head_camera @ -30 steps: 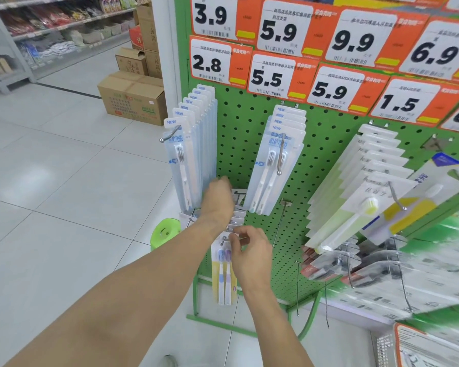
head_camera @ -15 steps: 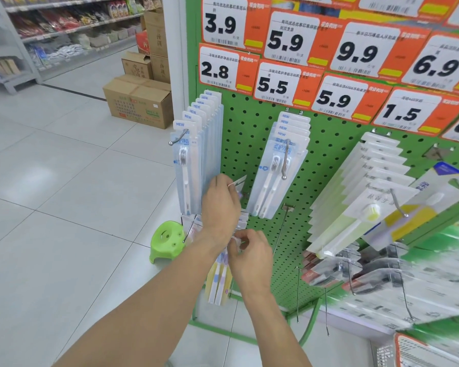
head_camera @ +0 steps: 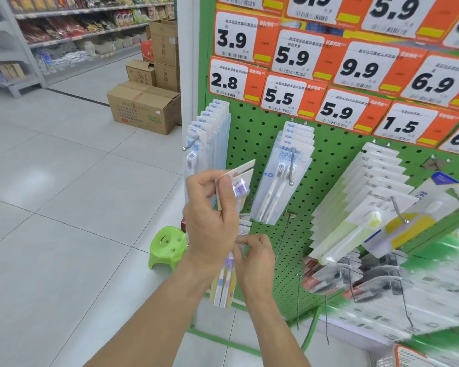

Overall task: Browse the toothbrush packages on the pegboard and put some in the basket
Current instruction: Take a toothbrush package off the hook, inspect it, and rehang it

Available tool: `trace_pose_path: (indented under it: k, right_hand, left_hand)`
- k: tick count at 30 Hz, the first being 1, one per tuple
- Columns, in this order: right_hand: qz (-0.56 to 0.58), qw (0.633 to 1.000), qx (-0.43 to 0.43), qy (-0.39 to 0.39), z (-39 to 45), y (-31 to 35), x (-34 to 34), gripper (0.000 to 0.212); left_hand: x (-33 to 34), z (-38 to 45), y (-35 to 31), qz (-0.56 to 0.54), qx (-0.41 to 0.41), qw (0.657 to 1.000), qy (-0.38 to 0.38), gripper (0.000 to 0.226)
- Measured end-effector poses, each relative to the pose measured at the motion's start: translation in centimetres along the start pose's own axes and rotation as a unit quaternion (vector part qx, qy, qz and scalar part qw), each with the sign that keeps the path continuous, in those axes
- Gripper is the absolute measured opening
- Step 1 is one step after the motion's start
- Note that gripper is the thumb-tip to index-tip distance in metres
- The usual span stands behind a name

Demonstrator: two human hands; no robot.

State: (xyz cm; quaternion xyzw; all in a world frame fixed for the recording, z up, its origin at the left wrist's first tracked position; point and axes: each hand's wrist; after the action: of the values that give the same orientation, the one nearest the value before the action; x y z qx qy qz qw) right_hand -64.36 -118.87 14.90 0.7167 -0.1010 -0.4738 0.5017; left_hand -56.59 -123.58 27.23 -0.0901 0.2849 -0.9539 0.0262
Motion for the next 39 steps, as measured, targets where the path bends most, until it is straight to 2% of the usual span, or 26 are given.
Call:
trace_pose_path:
  k: [1,4,7,10,14,16,17,19,21,23,27,30,34,39]
  right_hand:
    - [0.007,1.0,0.003,0.003,0.0,-0.1,-0.1,0.006]
    - [0.002,1.0,-0.001,0.015,0.0,-0.2,-0.4,0.023]
    - [0.001,1.0,-0.009,0.022,0.0,-0.2,-0.8,0.016]
    - [0.016,1.0,-0.006,0.014,-0.1,0.0,-1.7,0.018]
    - [0.167,0.985,-0.031,-0.011,-1.1,1.8,-4.5,0.015]
    - [0.269,0.962,-0.034,0.036,-2.0,3.5,-6.2,0.003]
    - [0.303,0.95,-0.032,0.064,-2.4,4.3,-6.9,0.01]
    - [0.321,0.937,-0.032,0.132,-3.0,5.5,-7.7,0.024]
    - [0.298,0.938,-0.035,0.175,-3.3,5.9,-7.8,0.022]
    - [0.264,0.946,-0.04,0.182,-3.5,5.5,-7.4,0.014]
    - [0.227,0.952,-0.029,0.202,-3.8,4.4,-7.2,0.02]
    - [0.222,0.95,-0.012,0.22,-4.1,4.3,-7.3,0.027]
    - [0.245,0.942,-0.001,0.228,-4.5,3.6,-7.1,0.034]
    - [0.283,0.929,-0.001,0.238,-5.3,2.4,-7.1,0.043]
  left_hand:
    - [-0.6,0.5,-0.4,-0.004,0.006,1.0,-0.013,0.009]
    - [-2.2,2.2,-1.8,-0.039,0.008,0.997,-0.069,0.017]
    - [-3.6,3.6,-3.2,-0.07,-0.069,0.992,-0.084,0.018]
    - [-4.7,3.8,-2.6,-0.08,-0.205,0.975,-0.026,0.01]
    - [-6.1,1.7,-0.3,-0.083,-0.359,0.928,0.056,0.004]
    - [-6.4,0.4,0.2,-0.09,-0.406,0.905,0.088,0.004]
    - [-6.5,-0.2,0.3,-0.094,-0.418,0.897,0.104,0.004]
    - [-6.6,-1.1,0.3,-0.095,-0.419,0.891,0.147,0.005]
    - [-6.6,-1.7,0.0,-0.103,-0.417,0.881,0.199,0.005]
    - [-6.8,-2.1,-0.2,-0.113,-0.418,0.866,0.25,0.007]
    - [-8.1,-2.1,0.9,-0.109,-0.419,0.837,0.335,0.014]
    - [-8.9,-2.2,1.4,-0.105,-0.413,0.832,0.356,0.018]
    - [-9.4,-2.6,0.7,-0.128,-0.4,0.839,0.345,0.023]
    - [-10.9,-4.7,-0.4,-0.052,-0.331,0.854,0.397,0.047]
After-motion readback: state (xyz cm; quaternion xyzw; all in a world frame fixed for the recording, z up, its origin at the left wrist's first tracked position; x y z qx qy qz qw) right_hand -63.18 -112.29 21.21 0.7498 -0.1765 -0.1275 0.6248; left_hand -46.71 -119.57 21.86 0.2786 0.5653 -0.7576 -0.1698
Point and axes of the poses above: each hand's wrist, its own z-axis towards the middle knuckle, its own x-axis out of the palm, y = z × x, and after that the axes turned 14 degrees about x, right-handed
